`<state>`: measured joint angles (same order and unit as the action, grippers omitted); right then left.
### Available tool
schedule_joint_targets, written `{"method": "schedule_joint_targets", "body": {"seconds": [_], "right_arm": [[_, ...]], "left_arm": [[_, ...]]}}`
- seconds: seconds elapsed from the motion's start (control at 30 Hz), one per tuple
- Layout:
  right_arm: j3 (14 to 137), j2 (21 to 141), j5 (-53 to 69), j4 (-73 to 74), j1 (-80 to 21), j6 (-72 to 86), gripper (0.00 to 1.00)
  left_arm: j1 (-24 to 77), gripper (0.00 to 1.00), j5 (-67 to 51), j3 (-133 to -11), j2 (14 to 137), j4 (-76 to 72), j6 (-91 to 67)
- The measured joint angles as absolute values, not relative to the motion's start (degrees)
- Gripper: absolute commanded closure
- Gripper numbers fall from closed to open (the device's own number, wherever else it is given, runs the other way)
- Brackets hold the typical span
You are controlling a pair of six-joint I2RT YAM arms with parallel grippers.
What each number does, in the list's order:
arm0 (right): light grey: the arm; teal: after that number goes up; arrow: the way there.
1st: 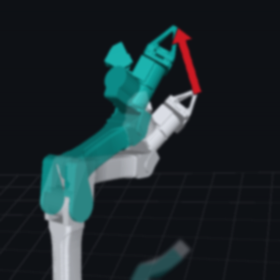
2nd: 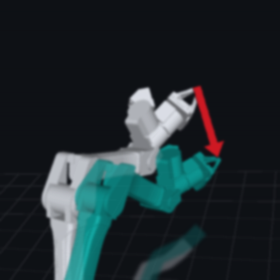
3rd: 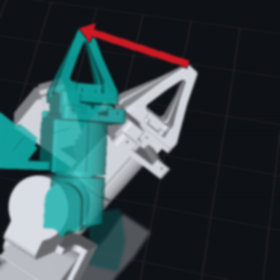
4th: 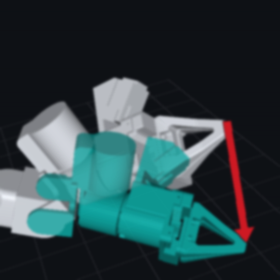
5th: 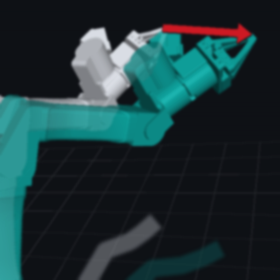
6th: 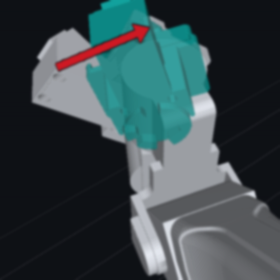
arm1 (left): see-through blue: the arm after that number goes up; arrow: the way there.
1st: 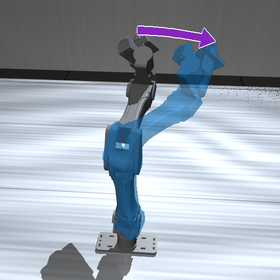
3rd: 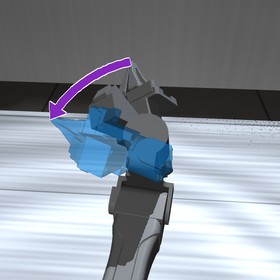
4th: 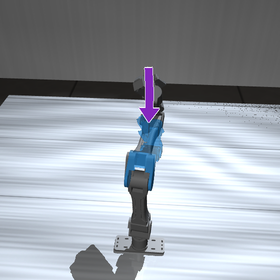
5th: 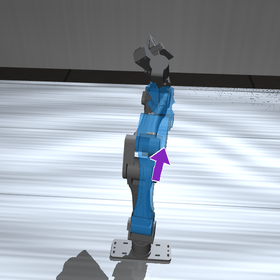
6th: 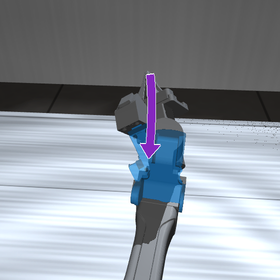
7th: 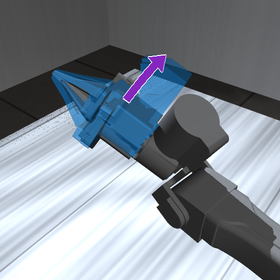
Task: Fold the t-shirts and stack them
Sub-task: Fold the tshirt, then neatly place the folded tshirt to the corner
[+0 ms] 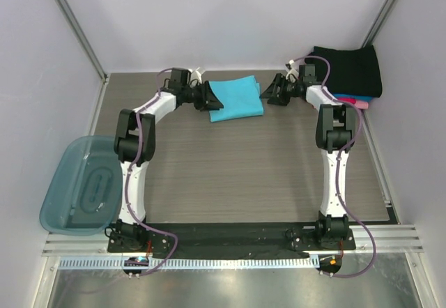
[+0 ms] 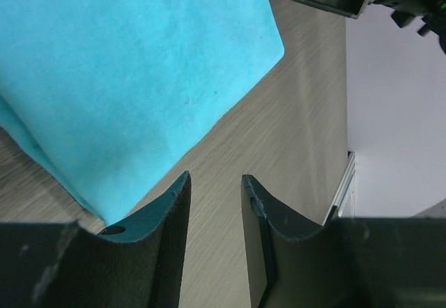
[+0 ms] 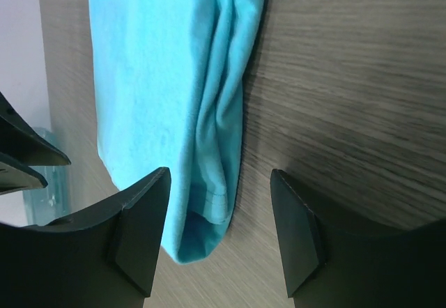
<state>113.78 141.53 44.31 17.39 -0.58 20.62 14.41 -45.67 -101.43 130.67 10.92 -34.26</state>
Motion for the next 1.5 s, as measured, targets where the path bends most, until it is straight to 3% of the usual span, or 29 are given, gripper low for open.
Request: {"method": "schedule_joint_targets", "body": {"seconds": [1.2,1.3,1.37,1.43,1.5], "right_arm": [[122.8,154.3,53.1,-1.7,-7.4,38.0,0.39],[122.8,155.2,53.8,-3.9,-7.8,39.9,0.50],[122.8,155.7,53.7,-4.6,-8.0,40.1,0.79],[123.0,156.6,53.7,-4.4,-7.9,40.9,0.95],[123.1,156.6,53.5,-4.2,-8.0,41.0,0.97]], "left_arm": [[15.3,0.66,-42.7,-109.7,139.9,19.0,-26.3],[15.3,0.65,-42.6,-109.8,139.9,19.2,-26.0],[15.3,0.65,-42.6,-109.8,139.9,19.2,-25.4],[15.4,0.65,-42.5,-109.8,139.9,19.4,-24.9],[15.4,0.66,-42.2,-110.0,139.9,19.7,-24.4]]}}
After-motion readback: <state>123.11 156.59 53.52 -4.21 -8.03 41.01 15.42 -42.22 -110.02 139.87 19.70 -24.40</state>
